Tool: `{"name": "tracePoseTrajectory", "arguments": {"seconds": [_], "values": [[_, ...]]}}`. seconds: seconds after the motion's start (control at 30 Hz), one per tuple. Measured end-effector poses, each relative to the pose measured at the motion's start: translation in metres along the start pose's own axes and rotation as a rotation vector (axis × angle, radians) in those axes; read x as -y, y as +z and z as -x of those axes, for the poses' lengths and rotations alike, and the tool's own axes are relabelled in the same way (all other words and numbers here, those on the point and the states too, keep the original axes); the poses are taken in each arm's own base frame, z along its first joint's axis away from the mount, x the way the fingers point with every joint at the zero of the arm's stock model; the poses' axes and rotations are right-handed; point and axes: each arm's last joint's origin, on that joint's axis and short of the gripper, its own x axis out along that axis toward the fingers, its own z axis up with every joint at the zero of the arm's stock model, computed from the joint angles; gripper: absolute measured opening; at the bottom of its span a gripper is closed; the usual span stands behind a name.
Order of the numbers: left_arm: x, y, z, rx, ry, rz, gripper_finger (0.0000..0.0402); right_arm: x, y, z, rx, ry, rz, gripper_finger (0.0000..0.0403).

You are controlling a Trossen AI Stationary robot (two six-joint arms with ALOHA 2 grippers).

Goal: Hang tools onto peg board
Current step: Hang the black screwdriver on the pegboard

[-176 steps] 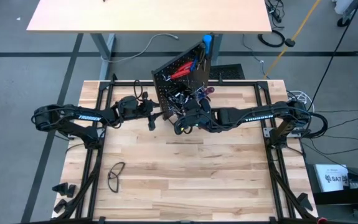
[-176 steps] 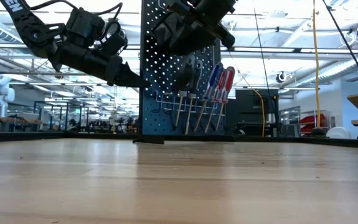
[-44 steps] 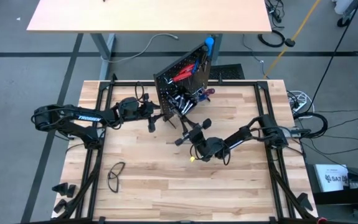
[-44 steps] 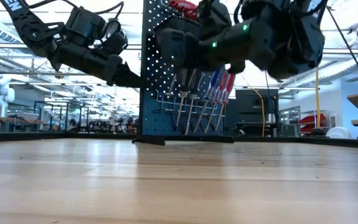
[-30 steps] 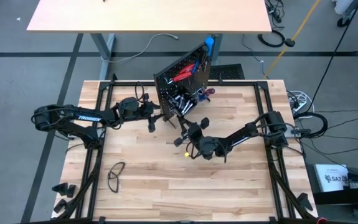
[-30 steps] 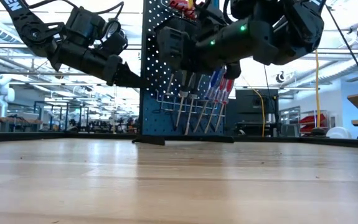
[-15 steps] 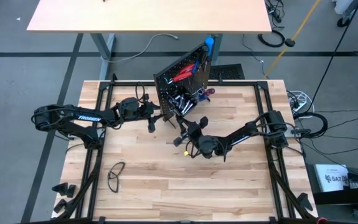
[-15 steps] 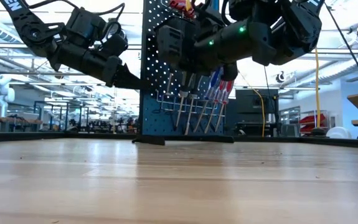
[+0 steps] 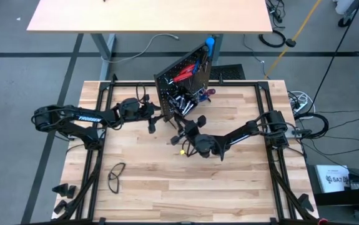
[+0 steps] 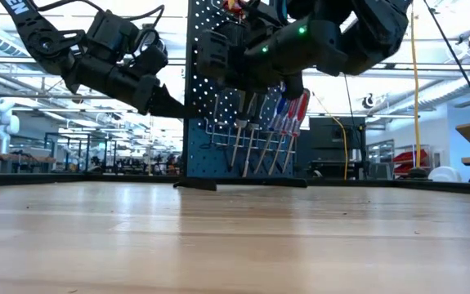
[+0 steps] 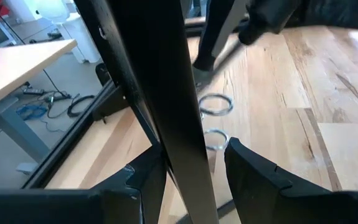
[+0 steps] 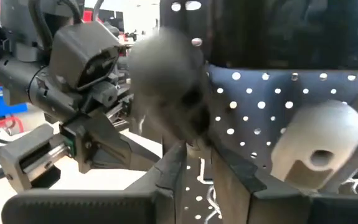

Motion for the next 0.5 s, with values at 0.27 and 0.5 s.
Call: {"name": "tracePoseTrajectory", "arguments": {"seconds": [0.27,0.5], "values": [[0.001,-0.004,0.000,-0.045,-0.011,0.006,0.0162,-0.005,0.003,-0.002,-0.011,0.001,0.012,0.0064],[0.006,-0.011,0.001,-0.123,-0.041,0.012,0.0162,-0.005,0.003,-0.002,-0.014,0.001,0.013,0.0064]]}}
